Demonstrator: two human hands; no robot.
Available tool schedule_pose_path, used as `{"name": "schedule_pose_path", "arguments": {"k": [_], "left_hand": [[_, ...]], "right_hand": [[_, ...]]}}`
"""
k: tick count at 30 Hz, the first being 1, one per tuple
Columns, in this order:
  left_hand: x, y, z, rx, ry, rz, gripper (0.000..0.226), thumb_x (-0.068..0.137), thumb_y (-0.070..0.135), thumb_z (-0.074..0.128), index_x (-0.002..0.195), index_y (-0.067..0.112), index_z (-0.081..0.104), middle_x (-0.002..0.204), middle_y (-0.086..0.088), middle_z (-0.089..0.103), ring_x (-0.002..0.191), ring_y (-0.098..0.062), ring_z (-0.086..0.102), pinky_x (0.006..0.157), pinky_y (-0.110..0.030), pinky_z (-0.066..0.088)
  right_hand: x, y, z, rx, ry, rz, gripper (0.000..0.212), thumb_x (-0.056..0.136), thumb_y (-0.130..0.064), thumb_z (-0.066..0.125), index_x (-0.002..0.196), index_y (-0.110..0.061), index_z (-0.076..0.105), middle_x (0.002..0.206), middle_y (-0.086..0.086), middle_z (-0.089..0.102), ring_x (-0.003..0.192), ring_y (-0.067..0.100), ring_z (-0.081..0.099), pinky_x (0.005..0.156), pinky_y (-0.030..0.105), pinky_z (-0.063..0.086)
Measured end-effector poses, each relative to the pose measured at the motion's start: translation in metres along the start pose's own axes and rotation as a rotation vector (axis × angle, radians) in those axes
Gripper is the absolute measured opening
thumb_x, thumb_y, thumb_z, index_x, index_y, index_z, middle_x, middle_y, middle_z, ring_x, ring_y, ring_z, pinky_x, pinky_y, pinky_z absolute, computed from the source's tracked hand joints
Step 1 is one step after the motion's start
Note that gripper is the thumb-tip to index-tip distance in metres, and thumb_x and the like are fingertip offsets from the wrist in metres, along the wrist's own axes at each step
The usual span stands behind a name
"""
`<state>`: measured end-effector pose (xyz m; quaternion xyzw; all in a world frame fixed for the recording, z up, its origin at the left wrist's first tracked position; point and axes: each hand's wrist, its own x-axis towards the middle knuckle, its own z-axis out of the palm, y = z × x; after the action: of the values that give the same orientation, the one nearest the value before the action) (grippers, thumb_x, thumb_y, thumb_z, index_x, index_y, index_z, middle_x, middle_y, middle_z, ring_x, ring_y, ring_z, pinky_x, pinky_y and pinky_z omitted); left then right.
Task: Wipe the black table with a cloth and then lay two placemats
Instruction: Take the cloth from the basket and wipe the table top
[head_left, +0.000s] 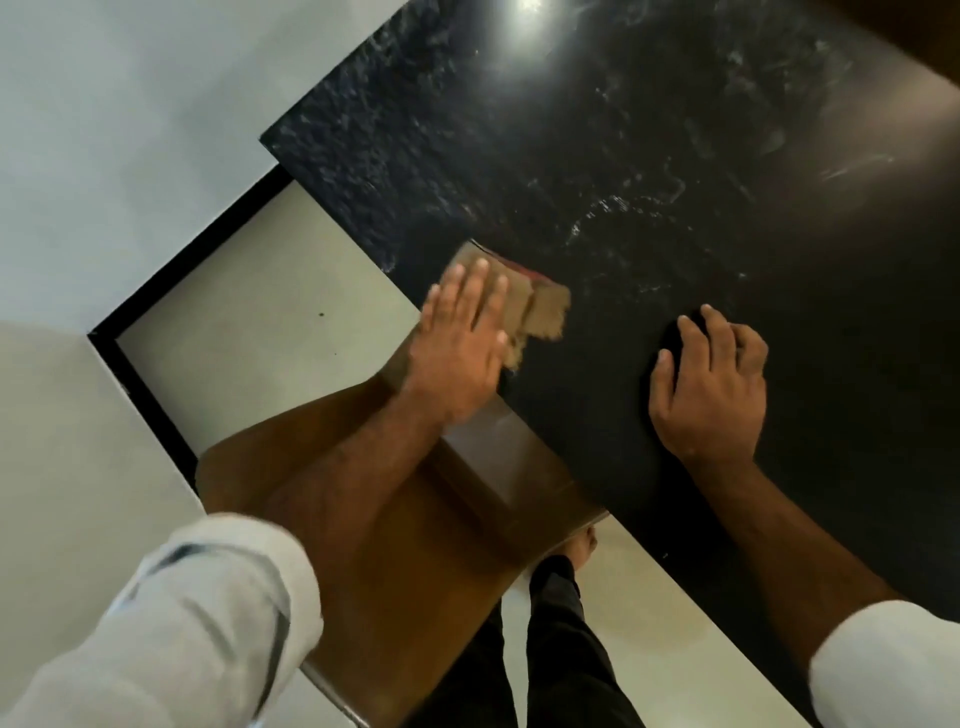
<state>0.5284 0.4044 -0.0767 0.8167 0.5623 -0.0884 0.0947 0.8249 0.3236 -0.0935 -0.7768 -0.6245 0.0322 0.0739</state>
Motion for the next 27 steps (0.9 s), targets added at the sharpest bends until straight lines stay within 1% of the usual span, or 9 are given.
{"name": "schedule_pose_path", "arguments": {"k": [3, 5, 11, 13, 16, 19, 21, 24, 27], "left_hand": [[-0.03, 0.008, 0.01, -0.008, -0.018, 0.125, 0.073, 0.115, 0.052, 0.014, 0.178, 0.021, -0.004, 0.186, -0.011, -0.011, 0.172, -0.035, -0.009, 0.139, -0.057, 0.006], [-0.022, -0.008, 0.01, -0.015, -0.017, 0.132, 0.072, 0.115, 0.052, 0.013, 0.178, 0.023, -0.006, 0.186, -0.009, -0.012, 0.172, -0.034, -0.01, 0.139, -0.057, 0.006], [0.051, -0.077, -0.018, -0.08, 0.052, -0.186, 0.07, 0.117, 0.048, 0.017, 0.178, 0.021, -0.005, 0.186, -0.013, -0.007, 0.172, -0.037, -0.006, 0.139, -0.059, 0.005], [0.059, -0.08, -0.022, -0.092, 0.051, -0.244, 0.07, 0.117, 0.048, 0.016, 0.178, 0.02, -0.005, 0.186, -0.014, -0.008, 0.172, -0.037, -0.007, 0.139, -0.059, 0.005], [0.039, -0.037, -0.012, -0.078, 0.045, -0.149, 0.072, 0.116, 0.048, 0.022, 0.178, 0.019, -0.004, 0.186, -0.016, -0.007, 0.172, -0.04, -0.006, 0.139, -0.06, 0.006], [-0.001, 0.029, 0.002, -0.049, -0.056, 0.076, 0.078, 0.115, 0.051, 0.022, 0.176, 0.02, -0.016, 0.183, -0.015, -0.021, 0.17, -0.04, -0.016, 0.138, -0.062, 0.004], [-0.014, 0.05, 0.006, -0.027, -0.097, 0.145, 0.079, 0.114, 0.052, 0.02, 0.174, 0.021, -0.021, 0.182, -0.014, -0.028, 0.169, -0.039, -0.021, 0.138, -0.062, 0.004], [0.01, 0.038, 0.003, -0.031, -0.077, 0.133, 0.077, 0.115, 0.053, 0.02, 0.176, 0.023, -0.016, 0.184, -0.013, -0.023, 0.17, -0.038, -0.017, 0.138, -0.061, 0.004], [0.059, 0.026, -0.012, -0.07, -0.036, -0.002, 0.074, 0.117, 0.051, 0.023, 0.177, 0.022, -0.009, 0.185, -0.013, -0.015, 0.171, -0.037, -0.011, 0.139, -0.06, 0.003]], "right_hand": [[-0.001, -0.001, -0.001, -0.015, -0.012, -0.016, 0.053, 0.114, -0.042, 0.05, 0.155, -0.008, 0.053, 0.164, 0.016, 0.046, 0.145, 0.041, 0.04, 0.104, 0.055, 0.05], [-0.002, -0.001, 0.0, -0.026, -0.018, -0.026, 0.053, 0.114, -0.042, 0.05, 0.155, -0.008, 0.053, 0.164, 0.017, 0.047, 0.145, 0.041, 0.04, 0.106, 0.054, 0.049], [-0.005, 0.0, 0.002, -0.031, 0.012, -0.016, 0.052, 0.114, -0.041, 0.05, 0.154, -0.008, 0.055, 0.163, 0.016, 0.049, 0.144, 0.041, 0.041, 0.105, 0.054, 0.051], [-0.004, 0.001, 0.0, -0.032, 0.013, -0.01, 0.052, 0.114, -0.042, 0.049, 0.154, -0.009, 0.055, 0.163, 0.016, 0.05, 0.144, 0.04, 0.041, 0.106, 0.053, 0.05], [-0.004, 0.0, -0.003, -0.036, 0.011, 0.01, 0.053, 0.114, -0.043, 0.047, 0.154, -0.01, 0.055, 0.163, 0.015, 0.049, 0.145, 0.039, 0.041, 0.108, 0.053, 0.05], [-0.002, 0.001, -0.002, -0.036, 0.013, -0.003, 0.052, 0.114, -0.041, 0.047, 0.155, -0.01, 0.055, 0.163, 0.014, 0.05, 0.144, 0.038, 0.042, 0.108, 0.051, 0.05], [-0.002, 0.003, -0.001, -0.026, 0.022, 0.0, 0.052, 0.114, -0.04, 0.047, 0.156, -0.01, 0.055, 0.163, 0.014, 0.05, 0.144, 0.038, 0.042, 0.109, 0.051, 0.05], [-0.003, 0.004, 0.0, 0.0, 0.05, 0.01, 0.051, 0.114, -0.039, 0.046, 0.156, -0.01, 0.054, 0.163, 0.012, 0.05, 0.144, 0.037, 0.043, 0.107, 0.05, 0.052], [-0.004, 0.007, 0.004, 0.047, 0.103, 0.012, 0.05, 0.114, -0.037, 0.047, 0.155, -0.008, 0.055, 0.162, 0.013, 0.052, 0.142, 0.037, 0.046, 0.112, 0.048, 0.048]]}}
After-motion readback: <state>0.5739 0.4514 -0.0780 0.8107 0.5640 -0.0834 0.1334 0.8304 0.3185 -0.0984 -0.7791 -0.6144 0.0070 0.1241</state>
